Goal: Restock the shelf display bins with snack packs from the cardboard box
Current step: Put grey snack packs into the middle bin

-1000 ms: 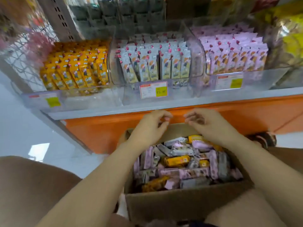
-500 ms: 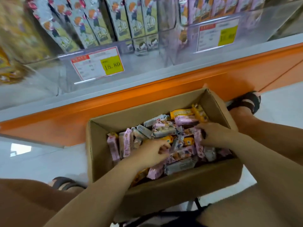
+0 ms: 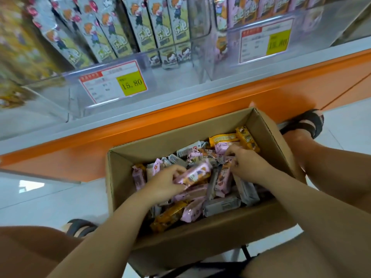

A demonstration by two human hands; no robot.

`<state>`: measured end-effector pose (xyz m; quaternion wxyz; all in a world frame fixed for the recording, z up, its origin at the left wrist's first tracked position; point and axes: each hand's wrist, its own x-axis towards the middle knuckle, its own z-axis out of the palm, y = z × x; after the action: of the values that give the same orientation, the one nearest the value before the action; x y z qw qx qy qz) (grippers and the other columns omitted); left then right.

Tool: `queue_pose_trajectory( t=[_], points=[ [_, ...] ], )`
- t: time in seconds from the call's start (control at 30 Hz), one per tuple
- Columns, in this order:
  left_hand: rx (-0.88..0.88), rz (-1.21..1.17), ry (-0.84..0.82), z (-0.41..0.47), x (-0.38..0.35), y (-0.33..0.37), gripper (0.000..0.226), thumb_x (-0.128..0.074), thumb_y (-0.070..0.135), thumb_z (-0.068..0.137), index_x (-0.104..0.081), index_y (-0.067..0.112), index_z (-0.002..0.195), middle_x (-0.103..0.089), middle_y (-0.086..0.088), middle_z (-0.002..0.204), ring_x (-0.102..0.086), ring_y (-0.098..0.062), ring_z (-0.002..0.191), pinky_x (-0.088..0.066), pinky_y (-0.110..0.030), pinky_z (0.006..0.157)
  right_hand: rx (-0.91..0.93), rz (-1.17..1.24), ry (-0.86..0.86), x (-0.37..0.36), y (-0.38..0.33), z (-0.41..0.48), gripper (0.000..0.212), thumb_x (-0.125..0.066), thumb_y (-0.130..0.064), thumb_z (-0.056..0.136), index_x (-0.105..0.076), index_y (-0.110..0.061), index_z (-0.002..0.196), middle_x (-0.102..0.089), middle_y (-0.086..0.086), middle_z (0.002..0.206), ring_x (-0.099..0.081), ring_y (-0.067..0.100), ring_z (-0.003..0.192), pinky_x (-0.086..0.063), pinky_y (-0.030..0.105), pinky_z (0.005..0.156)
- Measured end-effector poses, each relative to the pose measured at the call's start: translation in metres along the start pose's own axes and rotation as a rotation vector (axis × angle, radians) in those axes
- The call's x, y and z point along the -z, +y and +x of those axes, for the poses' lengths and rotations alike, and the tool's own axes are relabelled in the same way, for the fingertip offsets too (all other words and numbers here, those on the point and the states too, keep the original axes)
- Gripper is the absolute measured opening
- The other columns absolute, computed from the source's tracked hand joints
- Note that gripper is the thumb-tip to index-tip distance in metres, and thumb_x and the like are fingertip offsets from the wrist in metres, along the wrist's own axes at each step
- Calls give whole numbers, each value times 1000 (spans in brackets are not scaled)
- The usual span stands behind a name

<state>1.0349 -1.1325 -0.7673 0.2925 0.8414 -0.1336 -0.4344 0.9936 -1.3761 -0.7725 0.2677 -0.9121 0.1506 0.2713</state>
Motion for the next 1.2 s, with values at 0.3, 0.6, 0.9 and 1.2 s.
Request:
queue_pose_trajectory(
  t=[0.3,0.6,0.9,1.2],
  points=[
    [202,-59,128,-7,0,-45,31,-61,17,89,-40,20,66,-37,-1,66,-38,-15,60,-29,-29,59,300,-671,68,-13,-16,-9,63,-51,-5,89,-31,-29,143,-29,7,146,-25,29,135,-33,42,105],
    [213,-175,287,-3,-5,-58,27,-66,15,88,-51,18,65,-45,-2,64,-43,-13,62,-29,-21,51,331,-744,-58,-9,-17,-7,54,-50,-14,93,-36,-34,141,-27,1,150,-18,26,140,-24,43,111],
    [227,-260,282,6,-9,-63,38,-66,21,89,-58,11,125,-54,6,100,-49,1,76,-39,-14,59,345,-250,-29,-4,-32,3,45,-66,-32,88,-53,-26,130,-44,-4,102,-41,14,94,-37,25,76],
    [165,-172,451,-4,-17,-67,28,-63,24,90,-63,21,118,-46,-4,129,-49,-18,112,-40,-19,83,263,-275,-206,-14,-51,40,62,-67,-52,80,-51,-26,134,-38,7,147,-30,25,136,-37,39,105]
  ],
)
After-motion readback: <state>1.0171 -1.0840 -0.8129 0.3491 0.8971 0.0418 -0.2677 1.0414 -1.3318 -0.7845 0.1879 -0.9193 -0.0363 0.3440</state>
